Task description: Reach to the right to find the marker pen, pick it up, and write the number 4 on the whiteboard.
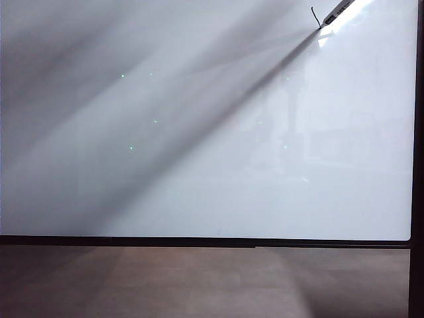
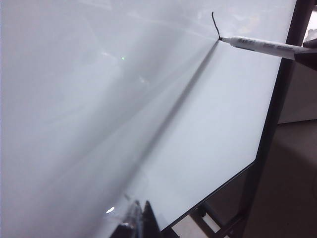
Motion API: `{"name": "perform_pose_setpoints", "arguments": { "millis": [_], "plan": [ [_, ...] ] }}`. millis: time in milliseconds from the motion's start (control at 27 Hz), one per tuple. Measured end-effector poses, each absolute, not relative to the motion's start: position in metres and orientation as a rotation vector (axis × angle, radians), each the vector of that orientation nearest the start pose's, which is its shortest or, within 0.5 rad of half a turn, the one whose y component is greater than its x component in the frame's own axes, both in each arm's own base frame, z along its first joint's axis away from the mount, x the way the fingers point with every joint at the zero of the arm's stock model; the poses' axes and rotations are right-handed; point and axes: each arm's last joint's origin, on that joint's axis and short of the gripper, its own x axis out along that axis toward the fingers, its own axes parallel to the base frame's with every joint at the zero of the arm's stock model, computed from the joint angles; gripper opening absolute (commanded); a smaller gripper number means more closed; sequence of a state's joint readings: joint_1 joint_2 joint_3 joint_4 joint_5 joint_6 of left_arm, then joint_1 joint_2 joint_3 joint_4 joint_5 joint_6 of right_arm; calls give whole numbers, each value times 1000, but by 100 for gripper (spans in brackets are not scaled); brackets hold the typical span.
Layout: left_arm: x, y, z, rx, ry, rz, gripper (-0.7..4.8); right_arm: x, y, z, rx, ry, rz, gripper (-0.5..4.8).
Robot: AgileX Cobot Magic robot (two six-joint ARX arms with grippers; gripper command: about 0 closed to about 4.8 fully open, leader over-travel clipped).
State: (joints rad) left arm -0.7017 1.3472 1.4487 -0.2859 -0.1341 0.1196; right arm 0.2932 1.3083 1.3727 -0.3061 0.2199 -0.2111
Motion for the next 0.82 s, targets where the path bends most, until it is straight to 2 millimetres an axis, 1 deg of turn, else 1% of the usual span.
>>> {"name": "perform_pose_setpoints", "arguments": {
  "millis": [111, 260, 482, 668, 816],
  "plan": [
    [227, -187, 428, 193, 139, -576, -5, 273, 76, 412, -268, 219, 111, -2],
    [227, -187, 427, 196, 146, -576, -5, 263, 73, 422, -259, 181, 108, -2],
    [227, -187, 427, 198, 150, -577, -5, 264, 75, 420, -256, 187, 151, -2],
    [227, -186, 426, 198, 151, -577, -5, 267, 74, 418, -259, 194, 134, -2],
    [227, -186, 426, 199, 152, -577, -5, 272, 75, 414, -263, 211, 132, -2]
  ]
}}
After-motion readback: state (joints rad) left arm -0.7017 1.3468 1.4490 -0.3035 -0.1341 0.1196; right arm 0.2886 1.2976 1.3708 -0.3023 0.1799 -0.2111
